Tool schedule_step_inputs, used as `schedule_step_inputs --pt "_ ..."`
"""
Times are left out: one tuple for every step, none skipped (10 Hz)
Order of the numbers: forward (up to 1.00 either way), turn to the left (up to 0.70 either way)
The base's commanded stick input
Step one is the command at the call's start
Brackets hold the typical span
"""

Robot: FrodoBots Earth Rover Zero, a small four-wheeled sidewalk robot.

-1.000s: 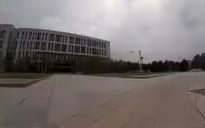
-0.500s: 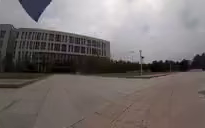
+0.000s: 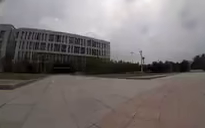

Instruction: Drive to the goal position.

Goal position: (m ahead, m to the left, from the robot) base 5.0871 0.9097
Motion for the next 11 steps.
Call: schedule_step_inputs --pt "0.7 0.0" --pt "0.7 0.0" --pt "0.7 0.0" --pt "0.7 0.14" --pt "0.7 0.3" --pt "0.7 0.28" --pt "0.7 0.08" --pt "0.7 0.0" --pt "0.7 0.0" --pt "0.7 0.0" --pt "0.7 0.0"
